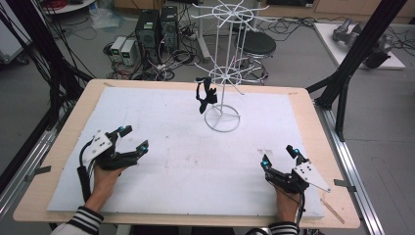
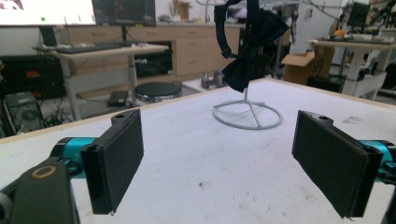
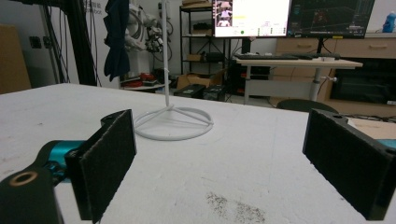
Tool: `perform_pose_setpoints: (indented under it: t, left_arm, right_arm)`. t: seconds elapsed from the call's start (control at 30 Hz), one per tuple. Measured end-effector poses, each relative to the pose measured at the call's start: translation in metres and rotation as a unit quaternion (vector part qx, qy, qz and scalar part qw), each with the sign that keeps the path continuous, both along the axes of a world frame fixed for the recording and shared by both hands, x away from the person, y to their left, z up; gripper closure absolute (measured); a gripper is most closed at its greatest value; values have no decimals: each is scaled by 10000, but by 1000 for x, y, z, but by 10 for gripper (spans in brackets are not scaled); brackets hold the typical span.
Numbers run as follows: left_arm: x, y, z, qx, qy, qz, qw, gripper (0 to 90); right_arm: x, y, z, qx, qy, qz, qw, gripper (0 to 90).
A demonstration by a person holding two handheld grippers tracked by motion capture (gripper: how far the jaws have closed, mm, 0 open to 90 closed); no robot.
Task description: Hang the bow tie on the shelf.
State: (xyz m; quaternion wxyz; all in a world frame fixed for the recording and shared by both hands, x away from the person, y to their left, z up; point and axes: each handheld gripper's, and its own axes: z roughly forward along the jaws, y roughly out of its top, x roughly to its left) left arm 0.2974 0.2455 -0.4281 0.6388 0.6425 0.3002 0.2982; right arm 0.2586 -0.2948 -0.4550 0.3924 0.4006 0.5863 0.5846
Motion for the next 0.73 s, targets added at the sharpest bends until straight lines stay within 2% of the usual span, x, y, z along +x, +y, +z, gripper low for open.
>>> perform_pose_setpoints:
  t: [0.03,0.23,0.4,0.57,0.73]
  left_arm:
    - [0,0,0,0,0,0,10000,168]
    - [-24,26,-19,-79,-292,206,9993,167]
    - [-27,29,-26,-110,-311,278,9991,168]
    - [-29,31,-28,-210,-391,409,9982,166]
    - [-29,31,-28,-249,-366,508,9977,166]
  right_arm:
    - [0,0,0,0,0,0,10000,88]
    - [0,0,0,5,21,-2,10000,87]
    - [0,1,0,16,31,-4,10000,87]
    - [0,1,0,5,29,2,10000,87]
    - [-1,1,0,1,10,5,10000,87]
